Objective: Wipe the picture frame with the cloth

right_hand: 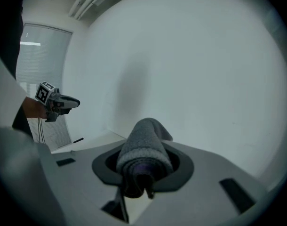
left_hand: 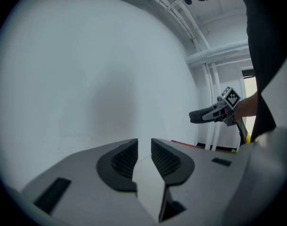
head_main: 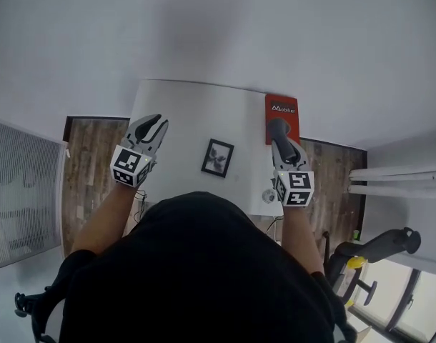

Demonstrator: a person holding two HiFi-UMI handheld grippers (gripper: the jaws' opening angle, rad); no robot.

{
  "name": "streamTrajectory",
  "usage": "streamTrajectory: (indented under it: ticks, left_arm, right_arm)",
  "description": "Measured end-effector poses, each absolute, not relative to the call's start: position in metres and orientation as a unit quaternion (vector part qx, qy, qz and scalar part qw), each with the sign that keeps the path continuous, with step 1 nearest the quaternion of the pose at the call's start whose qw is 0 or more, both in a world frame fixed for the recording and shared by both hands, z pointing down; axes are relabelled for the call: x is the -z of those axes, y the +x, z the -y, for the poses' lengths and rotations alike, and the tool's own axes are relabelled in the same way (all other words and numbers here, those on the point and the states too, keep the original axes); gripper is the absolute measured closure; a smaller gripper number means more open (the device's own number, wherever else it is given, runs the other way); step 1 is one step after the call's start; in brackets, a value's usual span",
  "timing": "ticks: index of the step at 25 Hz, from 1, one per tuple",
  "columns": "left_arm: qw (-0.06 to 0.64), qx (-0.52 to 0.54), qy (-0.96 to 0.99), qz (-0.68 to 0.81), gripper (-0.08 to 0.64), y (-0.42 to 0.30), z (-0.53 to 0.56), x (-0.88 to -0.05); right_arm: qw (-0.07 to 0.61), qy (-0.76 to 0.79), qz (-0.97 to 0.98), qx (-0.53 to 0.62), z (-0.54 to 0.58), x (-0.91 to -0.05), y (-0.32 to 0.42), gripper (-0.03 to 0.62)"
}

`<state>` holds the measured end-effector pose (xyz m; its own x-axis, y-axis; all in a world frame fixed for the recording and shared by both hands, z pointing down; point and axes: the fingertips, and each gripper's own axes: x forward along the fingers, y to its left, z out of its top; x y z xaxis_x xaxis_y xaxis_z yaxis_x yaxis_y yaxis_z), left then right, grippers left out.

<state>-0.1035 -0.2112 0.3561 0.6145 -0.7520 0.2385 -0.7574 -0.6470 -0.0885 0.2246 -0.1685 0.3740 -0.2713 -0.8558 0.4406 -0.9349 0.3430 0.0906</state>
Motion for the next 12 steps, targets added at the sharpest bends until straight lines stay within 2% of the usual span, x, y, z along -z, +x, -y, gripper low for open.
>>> streamTrajectory:
  ticks: [12]
  left_arm:
    - [0.007,-0.139,0.903,0.407,0.48,-0.093,0.203,-0.361]
  right_arm:
    - [0.183,0.584,0.783,-0.116,0.16,-0.376,0.234,0.483]
